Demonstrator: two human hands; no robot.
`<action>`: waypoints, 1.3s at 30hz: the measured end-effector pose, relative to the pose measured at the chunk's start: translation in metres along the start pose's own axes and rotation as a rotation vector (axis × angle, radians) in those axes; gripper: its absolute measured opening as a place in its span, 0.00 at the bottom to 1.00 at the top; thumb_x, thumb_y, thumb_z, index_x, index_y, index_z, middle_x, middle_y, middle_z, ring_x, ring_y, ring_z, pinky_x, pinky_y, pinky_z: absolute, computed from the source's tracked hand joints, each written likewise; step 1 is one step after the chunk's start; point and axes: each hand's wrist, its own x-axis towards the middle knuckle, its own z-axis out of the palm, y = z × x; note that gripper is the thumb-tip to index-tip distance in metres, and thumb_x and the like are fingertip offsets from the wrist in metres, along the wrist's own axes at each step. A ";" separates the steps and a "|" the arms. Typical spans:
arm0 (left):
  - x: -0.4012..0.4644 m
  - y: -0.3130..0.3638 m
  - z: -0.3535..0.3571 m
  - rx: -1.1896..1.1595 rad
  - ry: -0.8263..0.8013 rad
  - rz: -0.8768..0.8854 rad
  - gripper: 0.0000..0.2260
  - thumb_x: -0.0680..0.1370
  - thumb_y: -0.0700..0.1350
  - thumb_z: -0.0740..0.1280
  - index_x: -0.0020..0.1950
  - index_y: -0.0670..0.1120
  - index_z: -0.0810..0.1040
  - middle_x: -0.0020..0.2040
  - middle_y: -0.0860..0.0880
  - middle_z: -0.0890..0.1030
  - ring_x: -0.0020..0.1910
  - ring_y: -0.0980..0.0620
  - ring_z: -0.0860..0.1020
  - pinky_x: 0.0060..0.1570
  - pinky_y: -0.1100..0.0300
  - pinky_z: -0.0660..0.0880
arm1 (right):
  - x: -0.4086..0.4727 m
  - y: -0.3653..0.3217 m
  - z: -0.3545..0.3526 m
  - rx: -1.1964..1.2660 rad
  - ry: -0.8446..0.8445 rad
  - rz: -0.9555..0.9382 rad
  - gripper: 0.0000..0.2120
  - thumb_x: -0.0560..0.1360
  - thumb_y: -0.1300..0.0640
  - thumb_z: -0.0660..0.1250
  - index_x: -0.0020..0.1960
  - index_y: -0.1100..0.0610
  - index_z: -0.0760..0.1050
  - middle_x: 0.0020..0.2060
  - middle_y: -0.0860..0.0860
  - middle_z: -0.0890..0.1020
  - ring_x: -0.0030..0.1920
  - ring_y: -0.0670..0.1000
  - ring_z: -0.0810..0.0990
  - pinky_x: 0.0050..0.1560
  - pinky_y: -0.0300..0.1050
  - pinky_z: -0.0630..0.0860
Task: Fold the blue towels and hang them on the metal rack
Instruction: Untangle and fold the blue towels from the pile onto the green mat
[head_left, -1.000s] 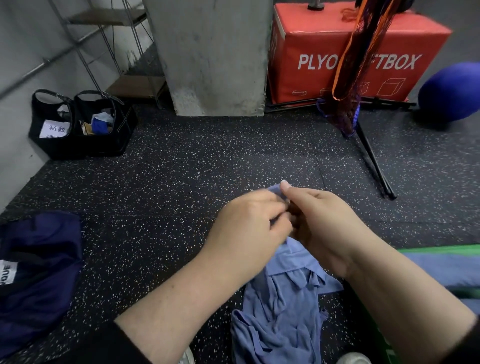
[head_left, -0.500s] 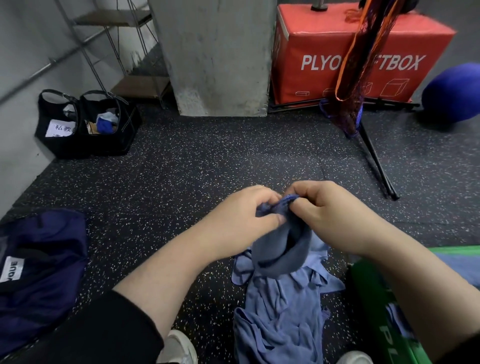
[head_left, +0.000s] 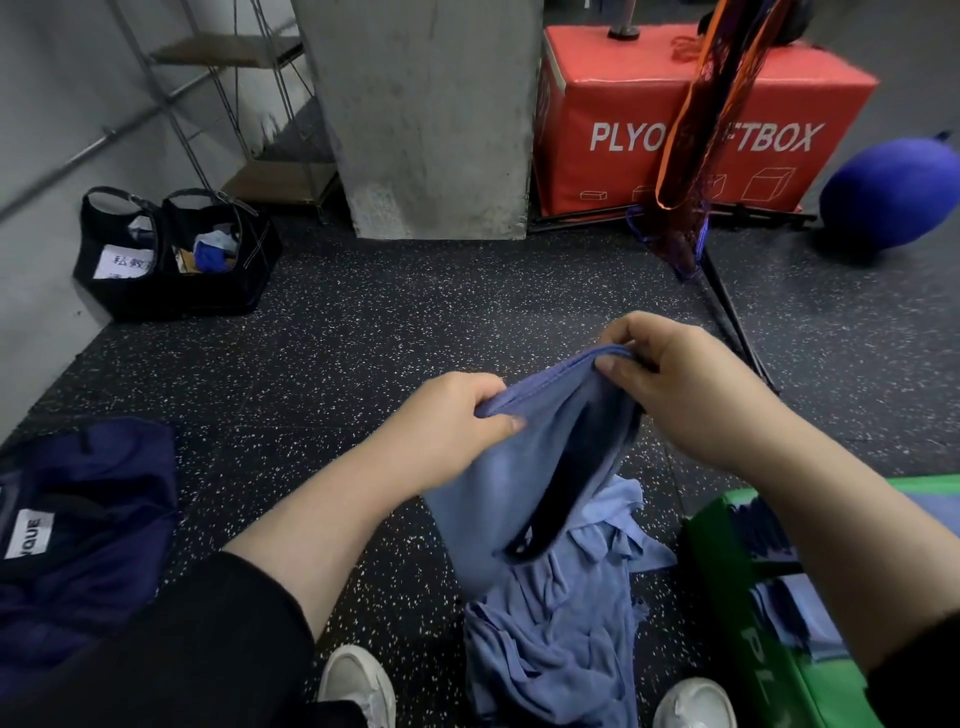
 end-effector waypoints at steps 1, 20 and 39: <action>-0.003 -0.001 -0.002 -0.002 0.002 -0.005 0.18 0.79 0.50 0.71 0.34 0.48 0.68 0.28 0.55 0.66 0.28 0.56 0.62 0.30 0.58 0.58 | -0.002 0.000 -0.002 -0.015 -0.004 0.014 0.04 0.80 0.53 0.67 0.46 0.48 0.76 0.35 0.46 0.81 0.29 0.40 0.73 0.33 0.41 0.67; -0.032 -0.010 -0.015 -0.104 0.018 -0.082 0.08 0.80 0.45 0.69 0.44 0.45 0.83 0.36 0.48 0.83 0.34 0.51 0.78 0.40 0.54 0.73 | -0.027 0.007 -0.012 0.101 0.168 0.099 0.07 0.81 0.55 0.64 0.46 0.51 0.78 0.38 0.50 0.84 0.44 0.55 0.85 0.49 0.54 0.80; -0.015 -0.041 -0.029 -0.098 0.213 -0.509 0.12 0.82 0.38 0.59 0.48 0.49 0.80 0.29 0.47 0.80 0.24 0.51 0.74 0.26 0.60 0.73 | -0.018 0.061 -0.005 0.111 0.105 0.155 0.07 0.80 0.54 0.66 0.46 0.46 0.80 0.38 0.49 0.85 0.44 0.56 0.85 0.51 0.61 0.81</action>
